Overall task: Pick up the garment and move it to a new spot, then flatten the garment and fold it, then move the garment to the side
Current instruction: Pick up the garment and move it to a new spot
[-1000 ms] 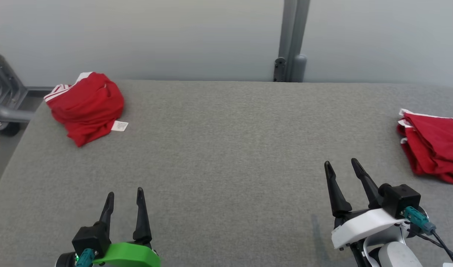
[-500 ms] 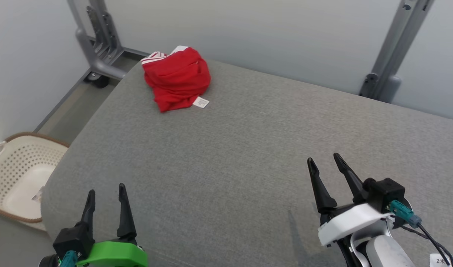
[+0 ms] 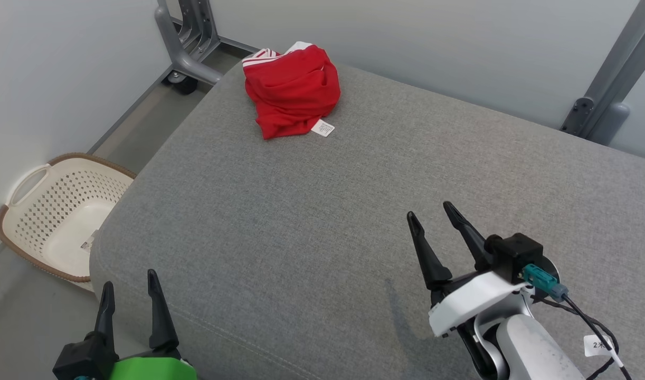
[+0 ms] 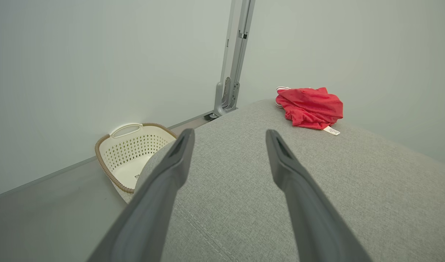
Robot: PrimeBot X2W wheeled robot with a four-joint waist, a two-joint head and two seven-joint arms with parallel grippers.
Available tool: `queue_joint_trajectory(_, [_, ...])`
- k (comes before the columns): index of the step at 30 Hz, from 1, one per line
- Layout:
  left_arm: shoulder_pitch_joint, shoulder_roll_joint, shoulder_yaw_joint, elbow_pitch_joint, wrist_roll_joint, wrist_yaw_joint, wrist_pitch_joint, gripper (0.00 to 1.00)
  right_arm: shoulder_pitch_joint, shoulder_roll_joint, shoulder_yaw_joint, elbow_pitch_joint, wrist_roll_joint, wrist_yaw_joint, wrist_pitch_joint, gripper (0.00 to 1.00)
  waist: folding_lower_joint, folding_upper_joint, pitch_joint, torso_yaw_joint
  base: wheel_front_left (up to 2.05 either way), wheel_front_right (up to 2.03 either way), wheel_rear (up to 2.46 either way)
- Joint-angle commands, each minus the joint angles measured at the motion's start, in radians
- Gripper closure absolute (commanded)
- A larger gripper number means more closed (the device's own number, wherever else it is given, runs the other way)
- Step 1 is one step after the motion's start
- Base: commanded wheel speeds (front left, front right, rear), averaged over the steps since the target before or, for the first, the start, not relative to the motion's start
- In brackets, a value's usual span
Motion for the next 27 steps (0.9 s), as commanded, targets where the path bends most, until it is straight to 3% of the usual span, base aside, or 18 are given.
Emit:
queue_joint_trajectory(1, [0.014,-0.002,0.001,-0.004,-0.002,0.004,0.0,0.0,-0.01,-0.005,0.001,0.006,0.001,0.0,-0.005,0.0,0.0,0.0,0.0,0.0,0.0,0.0,0.0])
queue_joint_trajectory(9, [0.017,-0.003,-0.013,0.006,-0.015,0.003,0.0,0.0,-0.004,-0.004,-0.009,0.009,-0.012,0.0,-0.005,0.0,0.0,0.0,0.002,0.001,0.0,0.0,0.0])
queue_joint_trajectory(15, [-0.07,0.01,-0.041,0.063,0.007,-0.029,0.0,0.0,0.022,-0.005,-0.059,-0.021,-0.035,0.0,0.0,0.0,0.0,0.0,0.027,0.001,0.0,0.0,0.0])
queue_joint_trajectory(20, [-0.227,0.045,-0.071,0.122,0.035,-0.068,0.024,0.0,0.041,-0.005,-0.133,-0.088,-0.077,0.0,0.016,0.0,0.0,0.0,0.07,-0.002,0.0,0.0,0.0])
queue_joint_trajectory(27, [-0.527,0.151,-0.056,0.215,0.058,-0.12,0.06,0.0,-0.007,-0.006,-0.151,-0.206,-0.136,0.0,0.083,0.0,0.0,0.0,0.195,-0.119,0.0,0.0,0.0])
